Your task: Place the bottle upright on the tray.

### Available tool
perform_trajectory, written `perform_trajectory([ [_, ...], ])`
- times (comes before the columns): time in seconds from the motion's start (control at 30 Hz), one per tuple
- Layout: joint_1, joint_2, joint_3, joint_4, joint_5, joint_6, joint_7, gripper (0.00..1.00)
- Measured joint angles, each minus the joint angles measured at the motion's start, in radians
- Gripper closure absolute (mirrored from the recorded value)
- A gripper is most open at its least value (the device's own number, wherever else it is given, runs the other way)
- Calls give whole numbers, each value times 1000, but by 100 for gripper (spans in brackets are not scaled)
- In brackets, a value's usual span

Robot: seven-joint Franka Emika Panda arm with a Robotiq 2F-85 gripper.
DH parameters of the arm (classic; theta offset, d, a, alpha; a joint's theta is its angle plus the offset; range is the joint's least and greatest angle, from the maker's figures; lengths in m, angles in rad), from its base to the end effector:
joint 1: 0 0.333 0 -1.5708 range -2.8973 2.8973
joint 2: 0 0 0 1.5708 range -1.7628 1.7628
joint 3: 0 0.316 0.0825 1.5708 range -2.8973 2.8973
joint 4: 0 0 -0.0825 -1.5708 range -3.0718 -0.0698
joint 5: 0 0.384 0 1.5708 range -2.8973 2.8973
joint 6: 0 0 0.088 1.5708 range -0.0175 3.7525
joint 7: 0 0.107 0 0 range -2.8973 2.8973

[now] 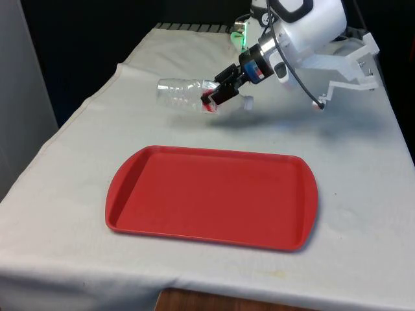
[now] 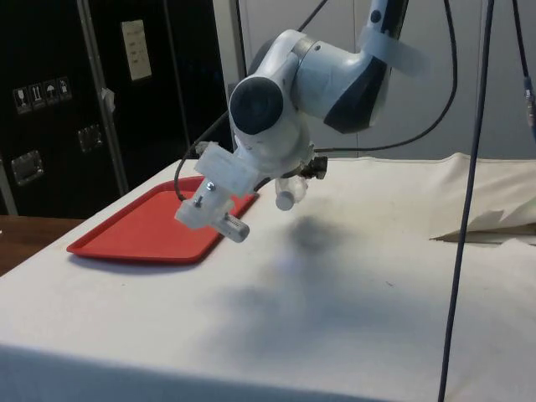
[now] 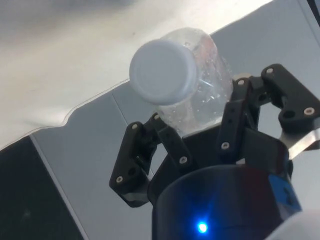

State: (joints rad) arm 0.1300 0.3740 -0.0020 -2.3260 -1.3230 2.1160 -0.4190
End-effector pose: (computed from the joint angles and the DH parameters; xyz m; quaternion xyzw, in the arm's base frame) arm 0.4784 0.0167 0.1621 0.6042 0.6434 -0.2846 0.3743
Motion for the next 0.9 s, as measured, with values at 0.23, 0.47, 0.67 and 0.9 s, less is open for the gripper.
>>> perform_trajectory([
  [0.23,-2,-21,0,0,6,1,-14,100],
  [0.47,-8,-44,-1,1,25,18,-33,100],
  [0.67,-15,-64,-6,1,33,40,-48,100],
  [0.9,-24,-89,-10,2,48,66,-68,100],
])
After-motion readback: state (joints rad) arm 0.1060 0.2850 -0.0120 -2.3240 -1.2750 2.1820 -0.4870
